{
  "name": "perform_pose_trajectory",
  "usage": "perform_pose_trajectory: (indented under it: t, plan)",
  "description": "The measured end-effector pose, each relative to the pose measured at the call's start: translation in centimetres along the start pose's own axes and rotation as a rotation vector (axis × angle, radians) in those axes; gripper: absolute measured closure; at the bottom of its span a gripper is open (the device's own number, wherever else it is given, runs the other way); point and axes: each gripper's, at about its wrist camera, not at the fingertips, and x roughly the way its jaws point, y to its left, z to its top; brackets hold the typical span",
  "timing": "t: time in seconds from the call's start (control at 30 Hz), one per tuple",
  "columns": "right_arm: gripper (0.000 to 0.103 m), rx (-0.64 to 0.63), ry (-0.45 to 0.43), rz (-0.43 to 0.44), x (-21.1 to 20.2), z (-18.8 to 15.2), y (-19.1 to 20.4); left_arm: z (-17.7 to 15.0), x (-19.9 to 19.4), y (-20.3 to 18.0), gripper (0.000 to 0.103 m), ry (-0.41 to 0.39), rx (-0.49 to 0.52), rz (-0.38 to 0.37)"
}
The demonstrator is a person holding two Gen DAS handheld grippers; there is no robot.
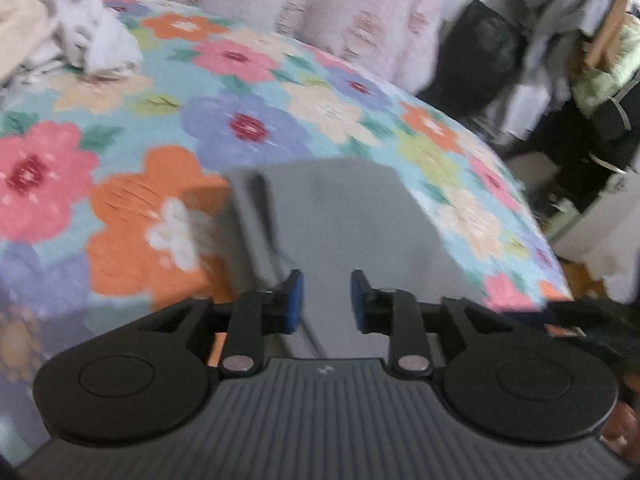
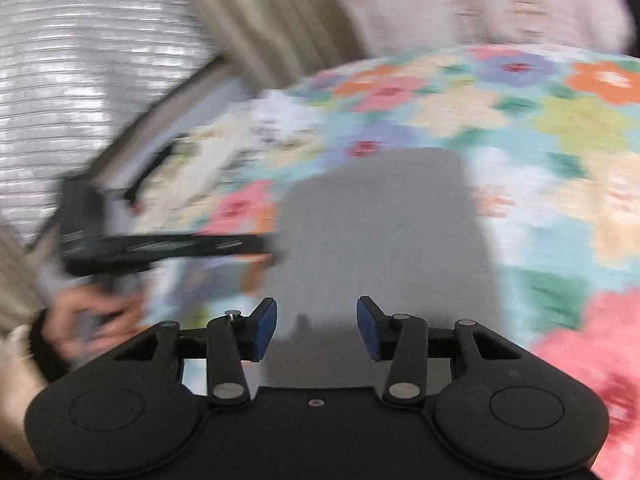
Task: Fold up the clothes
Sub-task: 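Grasp the folded shirt edge with the left gripper while the right gripper holds its edge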
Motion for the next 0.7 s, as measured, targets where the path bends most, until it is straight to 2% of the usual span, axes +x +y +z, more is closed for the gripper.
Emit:
perform_pose_trajectory:
  t: [0.07,0.1,0.17,0.2,0.23,0.3,0.4,0.47,0.5,0.6,0.7]
  plan:
    - [0.052,0.033,0.020,-0.095,0.0,-0.1,-1.3,-0.8,0.1,-1.0,0.060,0.015,0.040,0.001]
    - [0.052,0.044,0.047,-0.135,0.4,-0.2,-1.7,-1.2,0.5,-1.4,0.059,0.032,0.068,0.026]
    - [0.052,0.053,0.125,-0.219,1.6,-0.5,-2.5,-2.2,1.8,-1.6,0.059,0.099,0.093,0.131]
    - [0.052,0.035,0.145,-0.246,2.0,-0.7,-2.3,-2.8,2.5,-1.5,0.054,0.137,0.091,0.182]
    - [0.052,0.018,0.164,-0.274,2.5,-0.9,-2.1,-3.4,2.7,-1.1,0.053,0.152,0.069,0.195]
    - [0.052,-0.015,0.201,-0.327,3.3,-1.3,-1.7,-4.2,2.2,-0.2,0.052,0.138,0.007,0.166]
    - [0.047,0.021,0.176,-0.362,2.1,-1.5,-2.0,-4.1,1.3,0.9,0.047,0.146,-0.038,0.150]
    - [0.040,0.092,0.167,-0.387,1.1,-2.1,-3.3,-3.5,0.8,2.0,0.047,0.149,-0.083,0.107]
    - [0.034,0.157,0.165,-0.383,0.8,-2.4,-4.4,-3.1,0.6,2.5,0.047,0.149,-0.110,0.079]
    - [0.034,0.344,0.131,-0.306,-0.6,-3.2,-7.0,-1.4,0.4,4.4,0.047,0.118,-0.180,-0.008]
    - [0.034,0.469,0.089,-0.223,-1.0,-3.7,-8.4,0.8,1.7,5.8,0.046,0.088,-0.185,-0.049]
